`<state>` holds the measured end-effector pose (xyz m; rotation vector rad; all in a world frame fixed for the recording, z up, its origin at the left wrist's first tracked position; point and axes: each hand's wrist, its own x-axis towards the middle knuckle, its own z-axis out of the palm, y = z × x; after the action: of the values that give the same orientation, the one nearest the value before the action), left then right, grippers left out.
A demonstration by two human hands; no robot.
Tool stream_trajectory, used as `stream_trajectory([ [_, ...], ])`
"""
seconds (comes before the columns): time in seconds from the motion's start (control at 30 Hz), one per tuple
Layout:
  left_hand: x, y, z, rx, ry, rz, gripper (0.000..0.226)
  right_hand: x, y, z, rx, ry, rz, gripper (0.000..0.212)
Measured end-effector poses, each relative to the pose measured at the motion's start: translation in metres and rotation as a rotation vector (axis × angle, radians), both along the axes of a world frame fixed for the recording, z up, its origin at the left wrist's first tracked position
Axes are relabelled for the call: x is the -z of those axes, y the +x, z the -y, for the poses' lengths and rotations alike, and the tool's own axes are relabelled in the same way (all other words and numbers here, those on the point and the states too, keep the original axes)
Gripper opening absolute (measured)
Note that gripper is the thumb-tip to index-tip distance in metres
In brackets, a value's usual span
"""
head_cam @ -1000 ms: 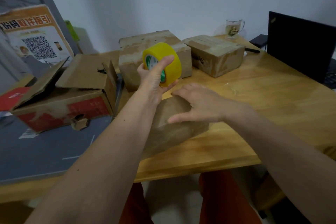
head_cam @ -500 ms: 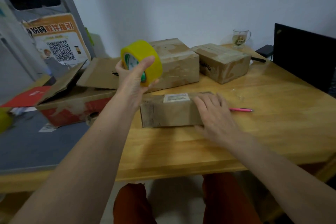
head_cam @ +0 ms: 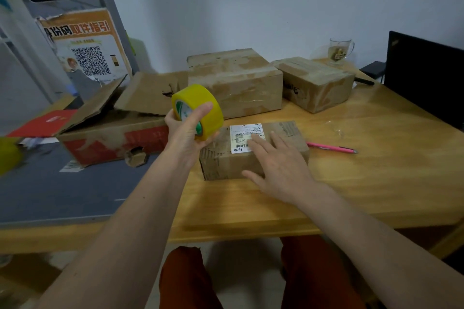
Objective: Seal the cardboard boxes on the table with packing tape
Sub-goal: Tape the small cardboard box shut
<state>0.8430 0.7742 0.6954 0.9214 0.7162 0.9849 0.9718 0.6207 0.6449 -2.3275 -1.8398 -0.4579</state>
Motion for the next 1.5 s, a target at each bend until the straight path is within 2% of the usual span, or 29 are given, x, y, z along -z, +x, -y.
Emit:
stream_trajectory([
  [0.13, 0.0, -0.005, 0.0, 0.018, 0.004, 0.019, 0.106, -0.002, 0.011, 0.004, -0.026, 0.007, -0.045, 0.073],
  [0.23, 0.002, -0.01, -0.003, -0.002, 0.004, 0.033, 0.111, -0.006, 0.022, 0.014, 0.169, 0.035, -0.138, 0.088],
  [0.3, 0.005, -0.013, -0.003, -0.011, 0.014, 0.049, 0.103, -0.007, 0.03, 0.017, 0.241, 0.06, -0.342, 0.094],
  [0.33, 0.007, -0.015, -0.003, -0.013, 0.02, 0.061, 0.101, -0.007, 0.033, 0.019, 0.23, 0.096, -0.492, 0.095],
  [0.4, 0.013, -0.019, 0.0, -0.027, 0.033, 0.093, 0.1, -0.005, 0.043, 0.023, 0.172, 0.157, -0.756, 0.11],
  [0.43, 0.016, -0.02, 0.002, -0.042, 0.039, 0.111, 0.1, -0.004, 0.048, 0.027, 0.154, 0.132, -0.775, 0.118],
  [0.5, 0.021, -0.023, 0.005, -0.083, 0.042, 0.144, 0.099, -0.001, 0.055, 0.032, 0.147, 0.039, -0.664, 0.124],
  [0.6, 0.025, -0.023, 0.012, -0.13, 0.052, 0.178, 0.096, 0.002, 0.06, 0.03, 0.146, 0.043, -0.625, 0.11],
  [0.73, 0.022, -0.027, 0.011, -0.141, 0.023, 0.242, 0.094, -0.011, 0.068, 0.033, 0.105, 0.314, -0.996, 0.071],
  [0.83, 0.016, -0.026, 0.009, -0.138, -0.009, 0.244, 0.096, -0.025, 0.071, 0.034, 0.009, 0.433, -1.099, 0.051],
  [0.93, 0.019, -0.025, 0.013, -0.151, -0.019, 0.233, 0.077, -0.021, 0.06, 0.031, -0.062, 0.445, -1.421, 0.051],
  [1.03, 0.021, -0.03, 0.014, -0.158, -0.017, 0.221, 0.074, -0.029, 0.049, 0.034, -0.169, 0.5, -1.535, 0.066],
  [1.1, 0.022, -0.034, 0.014, -0.145, -0.01, 0.187, 0.078, -0.044, 0.046, 0.036, -0.346, 0.429, -1.434, 0.088],
  [1.13, 0.023, -0.037, 0.013, -0.141, -0.005, 0.169, 0.078, -0.053, 0.044, 0.035, -0.403, 0.357, -1.275, 0.102],
  [1.2, 0.023, -0.039, 0.013, -0.123, -0.014, 0.16, 0.076, -0.07, 0.041, 0.032, -0.396, 0.211, -0.81, 0.121],
  [1.27, 0.02, -0.039, 0.013, -0.105, -0.029, 0.176, 0.073, -0.08, 0.033, 0.027, -0.331, 0.147, -0.337, 0.126],
  [1.3, 0.019, -0.039, 0.013, -0.103, -0.034, 0.178, 0.076, -0.083, 0.028, 0.025, -0.319, 0.164, -0.177, 0.124],
  [1.37, 0.017, -0.041, 0.016, -0.1, -0.041, 0.171, 0.081, -0.088, 0.023, 0.021, -0.328, 0.21, -0.048, 0.111],
  [1.5, 0.004, -0.053, 0.017, -0.072, -0.045, 0.214, 0.041, -0.094, 0.034, 0.014, -0.363, 0.266, -0.034, 0.088],
])
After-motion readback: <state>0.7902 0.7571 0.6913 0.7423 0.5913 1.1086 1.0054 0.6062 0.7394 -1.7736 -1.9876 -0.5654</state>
